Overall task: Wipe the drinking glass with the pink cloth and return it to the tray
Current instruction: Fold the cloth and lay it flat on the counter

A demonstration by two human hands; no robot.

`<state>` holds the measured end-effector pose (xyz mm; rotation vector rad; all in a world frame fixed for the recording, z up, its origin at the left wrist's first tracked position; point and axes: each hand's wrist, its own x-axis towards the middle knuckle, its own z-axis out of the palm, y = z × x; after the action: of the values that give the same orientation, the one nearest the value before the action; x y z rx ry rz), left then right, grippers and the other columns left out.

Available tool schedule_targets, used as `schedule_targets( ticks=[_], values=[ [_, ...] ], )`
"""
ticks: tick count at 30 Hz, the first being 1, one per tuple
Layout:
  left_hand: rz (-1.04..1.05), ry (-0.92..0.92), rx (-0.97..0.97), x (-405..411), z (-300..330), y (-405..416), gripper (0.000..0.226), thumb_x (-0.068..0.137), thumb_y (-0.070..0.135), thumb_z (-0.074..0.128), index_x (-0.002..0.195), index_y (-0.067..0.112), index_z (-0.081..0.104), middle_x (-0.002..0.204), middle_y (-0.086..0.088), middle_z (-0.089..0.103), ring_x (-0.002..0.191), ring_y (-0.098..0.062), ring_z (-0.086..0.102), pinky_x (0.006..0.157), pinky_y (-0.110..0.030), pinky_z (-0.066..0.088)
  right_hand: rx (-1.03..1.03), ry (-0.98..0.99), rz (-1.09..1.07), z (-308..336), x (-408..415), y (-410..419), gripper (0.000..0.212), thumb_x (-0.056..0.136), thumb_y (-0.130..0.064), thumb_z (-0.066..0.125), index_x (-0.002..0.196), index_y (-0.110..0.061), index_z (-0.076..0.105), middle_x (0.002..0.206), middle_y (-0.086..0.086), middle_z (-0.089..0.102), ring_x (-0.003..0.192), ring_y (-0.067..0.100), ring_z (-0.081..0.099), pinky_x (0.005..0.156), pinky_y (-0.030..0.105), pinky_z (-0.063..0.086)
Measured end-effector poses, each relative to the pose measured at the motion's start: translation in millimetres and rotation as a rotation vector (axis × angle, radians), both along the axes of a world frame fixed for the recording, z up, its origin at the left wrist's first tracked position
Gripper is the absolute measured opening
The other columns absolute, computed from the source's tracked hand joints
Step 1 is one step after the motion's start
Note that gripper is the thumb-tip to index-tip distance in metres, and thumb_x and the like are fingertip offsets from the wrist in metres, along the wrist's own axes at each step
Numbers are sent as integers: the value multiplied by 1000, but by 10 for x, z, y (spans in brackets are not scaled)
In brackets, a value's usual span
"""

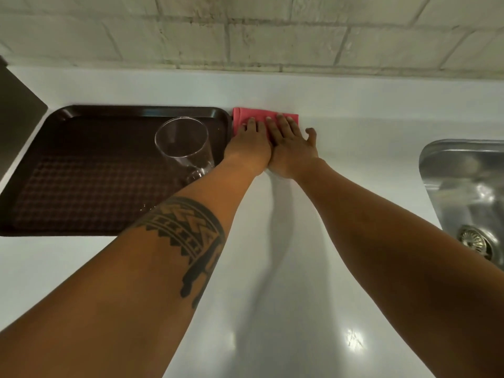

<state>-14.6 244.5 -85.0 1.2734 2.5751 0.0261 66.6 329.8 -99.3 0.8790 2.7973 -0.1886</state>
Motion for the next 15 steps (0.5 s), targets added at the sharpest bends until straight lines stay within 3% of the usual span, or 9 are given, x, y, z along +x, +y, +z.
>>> schedule_targets(
  ticks=[10,13,15],
  values=[
    [68,-31,48,21,104,57,71,110,10,46,171,7,11,179,-20,12,165,-37,18,131,-49,27,-65,25,-16,64,-17,60,91,98,-59,42,166,-29,-10,177,0,-11,163,21,-9,125,60,6],
    [76,20,138,205,157,-79,66,112,12,44,170,6,14,179,-19,14,166,-35,16,133,-45,19,-47,216,-71,14,151,-72,84,98,-47,48,167,-24,7,177,2,9,163,22,7,119,53,20],
    [71,4,192,340,249,-149,67,110,10,44,170,8,16,179,-16,16,165,-33,20,132,-43,22,-79,381,-130,77,297,-188,70,100,-37,49,165,-23,25,173,3,26,159,23,22,112,48,28]
  ],
)
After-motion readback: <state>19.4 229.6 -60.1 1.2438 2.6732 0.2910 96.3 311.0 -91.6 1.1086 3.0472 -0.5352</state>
